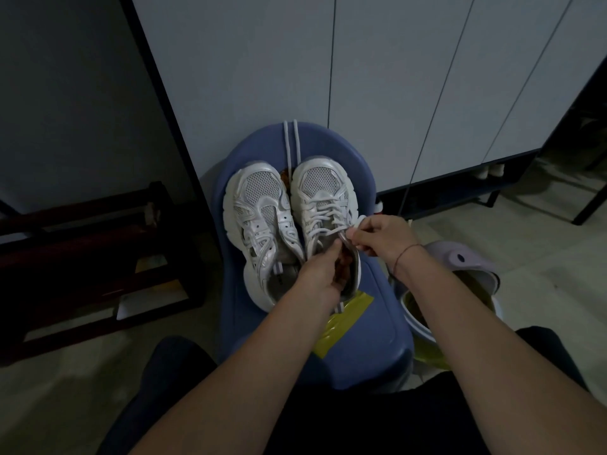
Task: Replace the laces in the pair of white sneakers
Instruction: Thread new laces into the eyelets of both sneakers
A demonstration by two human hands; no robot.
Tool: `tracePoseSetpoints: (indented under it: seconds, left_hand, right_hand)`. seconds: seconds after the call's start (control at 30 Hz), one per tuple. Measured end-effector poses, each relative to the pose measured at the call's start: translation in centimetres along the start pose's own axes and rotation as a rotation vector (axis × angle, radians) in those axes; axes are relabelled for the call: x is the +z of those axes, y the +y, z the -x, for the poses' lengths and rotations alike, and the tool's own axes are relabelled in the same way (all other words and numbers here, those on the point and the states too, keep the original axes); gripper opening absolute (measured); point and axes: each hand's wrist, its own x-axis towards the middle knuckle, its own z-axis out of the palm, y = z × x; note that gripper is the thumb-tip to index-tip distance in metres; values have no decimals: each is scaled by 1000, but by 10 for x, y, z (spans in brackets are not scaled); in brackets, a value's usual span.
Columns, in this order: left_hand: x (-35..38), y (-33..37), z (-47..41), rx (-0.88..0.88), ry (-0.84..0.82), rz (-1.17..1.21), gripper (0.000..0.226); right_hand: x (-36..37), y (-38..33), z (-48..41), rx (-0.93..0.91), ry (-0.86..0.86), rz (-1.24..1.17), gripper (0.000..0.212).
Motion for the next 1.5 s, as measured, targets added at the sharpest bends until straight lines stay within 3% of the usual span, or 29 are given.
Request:
tracePoseSetpoints:
  seconds: [0.17,0.3,0.47,0.63,0.77,0.93,1.1,1.17,1.27,1.4,1.5]
  left_hand:
    - [-5,1,3,43,-45,-117,14]
    - [-20,-1,3,83,-90,-368,12]
    - [-42,-1,16,12,-324,-772,19]
    - [-35,9,20,156,-296,-481,12]
    - [-17,7,20,54,-173,-222,25]
    - [-6,2,14,-13,-108,-76,26]
    - [-5,-2,6,123,-61,-70,19]
    - [-10,-4,4,183,-50,-180,17]
    - [-22,-5,7,225,-96,-561,19]
    - [-42,0,23,59,-438,-1287,19]
    - [-45,6,29,126,-437,-1432,6]
  right_hand:
    - [1,5,-1,47,-58,30,22]
    - [0,9,-4,65,-67,-14,21]
    - [-1,9,-6,87,-75,-16,20]
    - [1,9,-5,71,-85,0,20]
    - [4,10,-5,61,-65,20,19]
    - [6,9,-5,79,-72,13,17]
    - [4,9,-5,91,-81,3,16]
    - [3,10,-6,96,-75,-6,17]
    - [3,10,-6,108,-83,-29,19]
    - [1,9,-4,125,-55,-55,15]
    - [2,9,-4,130,-43,-79,16]
